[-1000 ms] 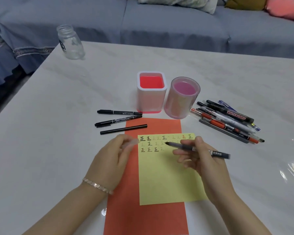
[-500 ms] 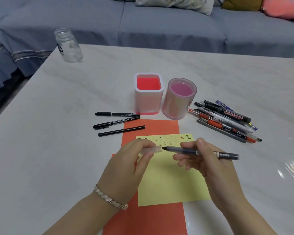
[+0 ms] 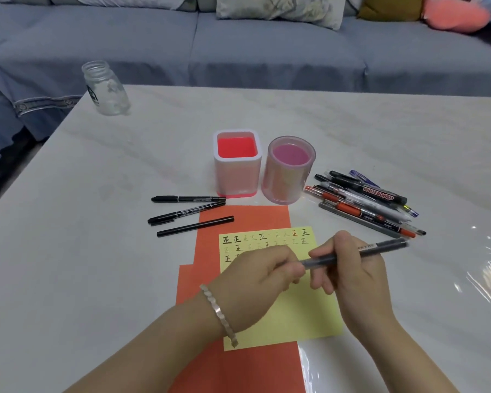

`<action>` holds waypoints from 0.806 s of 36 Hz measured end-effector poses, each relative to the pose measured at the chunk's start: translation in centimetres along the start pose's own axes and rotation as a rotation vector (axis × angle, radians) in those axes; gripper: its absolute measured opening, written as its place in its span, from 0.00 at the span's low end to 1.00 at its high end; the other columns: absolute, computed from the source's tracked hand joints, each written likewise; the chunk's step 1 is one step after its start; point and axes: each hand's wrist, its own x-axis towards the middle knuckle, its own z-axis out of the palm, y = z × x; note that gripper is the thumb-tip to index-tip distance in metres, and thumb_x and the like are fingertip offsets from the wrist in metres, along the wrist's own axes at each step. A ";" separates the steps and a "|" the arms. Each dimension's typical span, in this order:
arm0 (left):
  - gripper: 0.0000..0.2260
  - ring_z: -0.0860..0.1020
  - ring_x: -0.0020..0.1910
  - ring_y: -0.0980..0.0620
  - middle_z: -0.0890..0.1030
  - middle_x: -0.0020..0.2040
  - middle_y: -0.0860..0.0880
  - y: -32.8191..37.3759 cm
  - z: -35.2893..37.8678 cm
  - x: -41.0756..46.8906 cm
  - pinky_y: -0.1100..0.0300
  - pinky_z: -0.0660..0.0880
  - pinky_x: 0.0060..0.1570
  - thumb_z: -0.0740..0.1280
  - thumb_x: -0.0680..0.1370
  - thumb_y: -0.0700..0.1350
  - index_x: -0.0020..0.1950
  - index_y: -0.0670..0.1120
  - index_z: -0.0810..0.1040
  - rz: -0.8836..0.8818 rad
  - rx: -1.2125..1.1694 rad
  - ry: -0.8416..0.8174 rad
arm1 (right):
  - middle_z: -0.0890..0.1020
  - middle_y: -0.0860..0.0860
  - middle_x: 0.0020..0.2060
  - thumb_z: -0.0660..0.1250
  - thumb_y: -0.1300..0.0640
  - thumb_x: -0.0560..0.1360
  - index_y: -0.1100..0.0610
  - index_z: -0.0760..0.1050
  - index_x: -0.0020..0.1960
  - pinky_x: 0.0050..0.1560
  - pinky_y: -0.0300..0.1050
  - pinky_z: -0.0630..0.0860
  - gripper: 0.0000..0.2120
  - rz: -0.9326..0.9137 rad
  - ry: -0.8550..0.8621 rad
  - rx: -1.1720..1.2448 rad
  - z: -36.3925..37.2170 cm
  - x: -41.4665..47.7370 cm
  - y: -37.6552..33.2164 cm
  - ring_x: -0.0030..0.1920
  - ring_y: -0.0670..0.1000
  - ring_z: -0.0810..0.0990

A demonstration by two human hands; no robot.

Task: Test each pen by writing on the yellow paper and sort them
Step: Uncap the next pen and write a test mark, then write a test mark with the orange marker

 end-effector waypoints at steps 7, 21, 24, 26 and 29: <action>0.13 0.57 0.18 0.60 0.61 0.21 0.54 0.8 -1.6 2.5 0.71 0.56 0.18 0.60 0.78 0.48 0.35 0.44 0.70 -0.440 -0.382 -0.368 | 0.73 0.54 0.18 0.55 0.54 0.74 0.54 0.75 0.27 0.22 0.35 0.65 0.19 0.085 -0.163 0.017 -0.5 1.2 1.8 0.19 0.46 0.66; 0.14 0.77 0.41 0.45 0.80 0.41 0.49 -6.6 -5.3 1.2 0.54 0.73 0.40 0.57 0.74 0.49 0.46 0.46 0.80 0.090 0.801 0.636 | 0.79 0.59 0.50 0.66 0.70 0.70 0.63 0.78 0.53 0.49 0.51 0.69 0.13 -0.237 0.056 -1.288 -8.2 10.0 5.0 0.52 0.62 0.74; 0.09 0.78 0.37 0.41 0.81 0.39 0.46 -7.6 -7.7 1.6 0.53 0.72 0.37 0.61 0.72 0.45 0.44 0.45 0.81 0.019 0.906 0.698 | 0.79 0.61 0.51 0.66 0.67 0.71 0.63 0.77 0.54 0.49 0.55 0.69 0.12 -0.170 0.021 -1.494 -8.8 11.1 5.7 0.52 0.64 0.74; 0.06 0.78 0.36 0.40 0.81 0.38 0.45 -8.2 -9.0 2.0 0.52 0.72 0.36 0.65 0.70 0.41 0.42 0.44 0.81 -0.030 0.970 0.726 | 0.79 0.61 0.49 0.67 0.67 0.70 0.64 0.77 0.52 0.46 0.54 0.69 0.10 -0.187 0.010 -1.537 -8.9 11.3 6.1 0.49 0.64 0.74; 0.05 0.78 0.38 0.38 0.81 0.39 0.42 -9.0 -9.9 2.5 0.48 0.72 0.40 0.71 0.69 0.34 0.43 0.42 0.82 -0.071 1.016 0.732 | 0.79 0.62 0.43 0.69 0.69 0.68 0.66 0.78 0.46 0.41 0.52 0.68 0.07 -0.225 0.028 -1.528 -9.0 11.5 6.4 0.44 0.65 0.76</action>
